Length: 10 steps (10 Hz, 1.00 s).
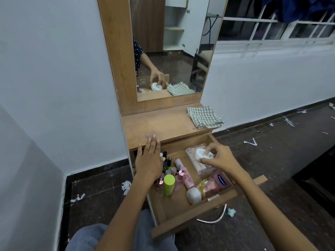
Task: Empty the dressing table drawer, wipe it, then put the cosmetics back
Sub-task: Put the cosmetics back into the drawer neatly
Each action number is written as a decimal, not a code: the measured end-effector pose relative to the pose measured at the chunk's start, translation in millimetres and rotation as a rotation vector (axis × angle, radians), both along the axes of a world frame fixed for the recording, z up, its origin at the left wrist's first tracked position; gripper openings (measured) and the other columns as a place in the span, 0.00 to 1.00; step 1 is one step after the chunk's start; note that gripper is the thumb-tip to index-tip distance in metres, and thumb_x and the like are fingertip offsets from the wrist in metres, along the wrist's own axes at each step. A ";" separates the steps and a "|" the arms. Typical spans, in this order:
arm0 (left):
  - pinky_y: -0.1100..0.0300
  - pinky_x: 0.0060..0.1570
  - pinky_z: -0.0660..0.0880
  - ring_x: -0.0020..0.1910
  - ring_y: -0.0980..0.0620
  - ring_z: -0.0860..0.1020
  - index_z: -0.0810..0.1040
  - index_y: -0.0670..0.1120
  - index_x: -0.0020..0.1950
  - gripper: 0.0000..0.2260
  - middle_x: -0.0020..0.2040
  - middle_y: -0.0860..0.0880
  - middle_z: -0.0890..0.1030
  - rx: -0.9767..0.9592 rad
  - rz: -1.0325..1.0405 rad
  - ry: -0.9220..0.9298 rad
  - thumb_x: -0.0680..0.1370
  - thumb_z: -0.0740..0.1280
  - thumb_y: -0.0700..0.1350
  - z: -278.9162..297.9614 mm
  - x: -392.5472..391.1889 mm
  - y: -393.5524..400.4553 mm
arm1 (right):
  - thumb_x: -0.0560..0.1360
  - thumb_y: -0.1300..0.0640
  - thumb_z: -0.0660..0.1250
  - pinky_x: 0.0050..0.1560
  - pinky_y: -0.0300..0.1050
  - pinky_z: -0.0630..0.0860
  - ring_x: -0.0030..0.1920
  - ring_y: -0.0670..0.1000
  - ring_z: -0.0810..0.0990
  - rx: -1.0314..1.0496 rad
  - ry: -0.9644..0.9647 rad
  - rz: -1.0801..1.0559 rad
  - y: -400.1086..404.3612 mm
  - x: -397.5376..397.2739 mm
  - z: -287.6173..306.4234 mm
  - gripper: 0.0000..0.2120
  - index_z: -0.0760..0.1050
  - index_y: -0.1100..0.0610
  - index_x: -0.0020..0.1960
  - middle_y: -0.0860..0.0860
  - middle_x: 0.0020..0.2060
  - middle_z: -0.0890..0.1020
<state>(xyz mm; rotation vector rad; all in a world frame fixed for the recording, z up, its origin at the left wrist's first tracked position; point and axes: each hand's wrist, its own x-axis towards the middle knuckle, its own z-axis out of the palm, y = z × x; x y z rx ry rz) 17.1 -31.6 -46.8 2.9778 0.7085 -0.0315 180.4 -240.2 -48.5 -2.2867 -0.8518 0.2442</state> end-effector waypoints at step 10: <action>0.50 0.73 0.39 0.76 0.50 0.36 0.38 0.44 0.77 0.28 0.77 0.46 0.35 -0.004 0.008 -0.012 0.83 0.47 0.53 -1.9 0.6 -0.7 | 0.75 0.49 0.67 0.55 0.44 0.73 0.60 0.54 0.77 -0.408 -0.205 -0.093 20.7 -12.4 -39.1 0.16 0.77 0.54 0.61 0.51 0.66 0.76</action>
